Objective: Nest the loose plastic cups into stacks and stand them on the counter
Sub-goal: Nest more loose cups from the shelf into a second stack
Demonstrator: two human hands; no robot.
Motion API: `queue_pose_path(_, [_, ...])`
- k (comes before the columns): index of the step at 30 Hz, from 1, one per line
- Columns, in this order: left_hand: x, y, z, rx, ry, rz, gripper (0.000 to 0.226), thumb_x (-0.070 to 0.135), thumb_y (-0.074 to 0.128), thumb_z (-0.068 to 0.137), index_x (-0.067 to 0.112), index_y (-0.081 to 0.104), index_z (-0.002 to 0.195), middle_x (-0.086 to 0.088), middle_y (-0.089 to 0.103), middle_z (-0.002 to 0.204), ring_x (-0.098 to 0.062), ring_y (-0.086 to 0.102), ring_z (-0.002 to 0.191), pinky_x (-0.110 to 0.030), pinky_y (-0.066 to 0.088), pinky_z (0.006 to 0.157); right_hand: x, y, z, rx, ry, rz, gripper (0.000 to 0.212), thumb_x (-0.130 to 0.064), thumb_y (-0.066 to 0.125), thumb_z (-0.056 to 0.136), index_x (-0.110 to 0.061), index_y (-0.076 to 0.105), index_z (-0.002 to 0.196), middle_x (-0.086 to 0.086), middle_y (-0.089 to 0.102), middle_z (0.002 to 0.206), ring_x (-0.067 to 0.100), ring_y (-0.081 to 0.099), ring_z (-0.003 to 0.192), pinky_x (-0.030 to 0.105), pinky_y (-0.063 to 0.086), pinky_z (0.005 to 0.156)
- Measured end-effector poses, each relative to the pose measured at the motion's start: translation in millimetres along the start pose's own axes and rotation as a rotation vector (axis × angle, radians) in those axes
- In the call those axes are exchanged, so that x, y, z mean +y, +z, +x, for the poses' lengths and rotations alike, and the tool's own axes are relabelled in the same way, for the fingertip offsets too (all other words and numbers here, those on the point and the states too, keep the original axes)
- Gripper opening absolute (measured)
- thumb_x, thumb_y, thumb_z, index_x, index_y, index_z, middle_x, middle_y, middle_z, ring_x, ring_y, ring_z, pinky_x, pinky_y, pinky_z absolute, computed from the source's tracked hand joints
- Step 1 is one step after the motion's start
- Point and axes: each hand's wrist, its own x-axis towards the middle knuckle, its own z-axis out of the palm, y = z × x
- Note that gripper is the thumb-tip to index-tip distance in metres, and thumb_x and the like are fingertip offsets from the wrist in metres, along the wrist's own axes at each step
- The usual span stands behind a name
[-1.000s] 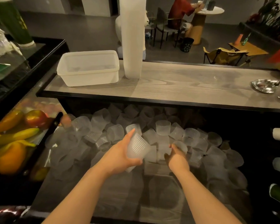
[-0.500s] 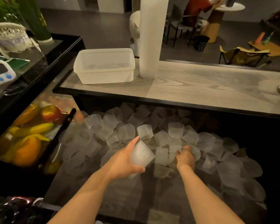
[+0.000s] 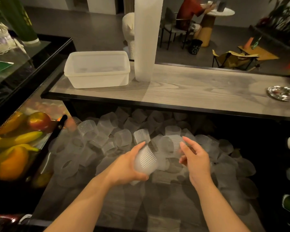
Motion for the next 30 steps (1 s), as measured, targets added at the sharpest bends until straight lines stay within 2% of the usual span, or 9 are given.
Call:
queue_pose_path(5, [9, 0, -5, -0.012, 0.043, -0.032, 0.112, 0.046, 0.085, 0.064, 0.066, 0.009, 0.145, 0.018, 0.049, 0.133, -0.006, 0.057, 0.107, -0.027, 0.06, 0.081, -6, 8, -13, -0.136, 0.022, -0.011, 0.027, -0.018, 0.064, 0.093, -0.026, 0.068, 0.118, 0.005, 0.073, 0.093, 0.01, 0.053, 0.056, 0.022, 0.05, 0.056])
queue_pose_path(9, [10, -1, -9, 0.003, 0.054, -0.055, 0.112, 0.044, 0.086, 0.064, 0.066, 0.012, 0.145, 0.019, 0.05, 0.13, -0.009, 0.058, 0.105, -0.025, 0.06, 0.076, -6, 9, -18, -0.14, -0.013, -0.068, 0.029, -0.021, 0.064, 0.093, -0.026, 0.067, 0.121, -0.006, 0.074, 0.096, 0.007, 0.051, 0.054, 0.02, 0.05, 0.056])
queue_pose_path(12, [10, -1, -12, 0.02, 0.066, -0.045, 0.111, 0.044, 0.086, 0.064, 0.063, 0.014, 0.147, 0.02, 0.05, 0.128, -0.008, 0.058, 0.104, -0.024, 0.06, 0.075, -10, 12, -22, -0.144, -0.054, -0.144, 0.031, -0.024, 0.065, 0.092, -0.028, 0.066, 0.123, -0.007, 0.072, 0.101, 0.002, 0.053, 0.055, 0.017, 0.049, 0.056])
queue_pose_path(15, [10, -2, -14, 0.036, 0.074, -0.023, 0.108, 0.046, 0.085, 0.066, 0.059, 0.016, 0.149, 0.02, 0.05, 0.128, -0.005, 0.057, 0.105, -0.023, 0.058, 0.077, -12, 16, -25, -0.159, -0.087, -0.206, 0.031, -0.024, 0.066, 0.092, -0.031, 0.064, 0.122, -0.007, 0.071, 0.098, -0.001, 0.057, 0.062, 0.013, 0.048, 0.058])
queue_pose_path(20, [11, -1, -14, 0.057, 0.077, -0.006, 0.104, 0.051, 0.082, 0.068, 0.057, 0.018, 0.15, 0.016, 0.052, 0.13, -0.002, 0.056, 0.106, -0.022, 0.053, 0.086, -9, 22, -31, -0.261, -0.143, -0.277, 0.03, -0.027, 0.067, 0.091, -0.038, 0.065, 0.12, -0.02, 0.064, 0.076, -0.002, 0.059, 0.073, 0.017, 0.049, 0.067])
queue_pose_path(24, [12, 1, -13, 0.084, 0.076, -0.008, 0.103, 0.05, 0.082, 0.069, 0.058, 0.018, 0.149, 0.015, 0.052, 0.128, -0.005, 0.058, 0.103, -0.024, 0.057, 0.081, -12, 29, -41, -0.325, -0.194, -0.282, 0.025, -0.03, 0.058, 0.096, -0.032, 0.067, 0.12, -0.021, 0.07, 0.101, -0.012, 0.061, 0.085, 0.012, 0.048, 0.069])
queue_pose_path(26, [11, 1, -12, 0.087, 0.074, -0.012, 0.103, 0.051, 0.082, 0.069, 0.058, 0.017, 0.148, 0.015, 0.052, 0.127, -0.005, 0.058, 0.101, -0.024, 0.058, 0.077, -16, 29, -44, -0.351, -0.198, -0.242, 0.021, -0.033, 0.055, 0.097, -0.038, 0.067, 0.114, -0.029, 0.069, 0.096, -0.011, 0.062, 0.09, 0.01, 0.048, 0.073])
queue_pose_path(28, [10, 2, -12, 0.083, 0.067, -0.017, 0.103, 0.052, 0.082, 0.069, 0.058, 0.017, 0.148, 0.014, 0.052, 0.127, -0.005, 0.057, 0.102, -0.025, 0.057, 0.079, -15, 28, -41, -0.383, -0.152, -0.235, 0.021, -0.04, 0.051, 0.097, -0.04, 0.069, 0.108, -0.028, 0.066, 0.079, -0.007, 0.06, 0.073, 0.012, 0.045, 0.065])
queue_pose_path(30, [7, 1, -13, 0.093, 0.049, -0.047, 0.101, 0.053, 0.083, 0.07, 0.059, 0.019, 0.147, 0.015, 0.052, 0.127, -0.005, 0.056, 0.103, -0.026, 0.056, 0.083, -9, 26, -32, -0.337, -0.083, -0.204, 0.027, -0.045, 0.049, 0.097, -0.037, 0.07, 0.112, -0.017, 0.065, 0.085, 0.001, 0.053, 0.062, 0.019, 0.045, 0.061])
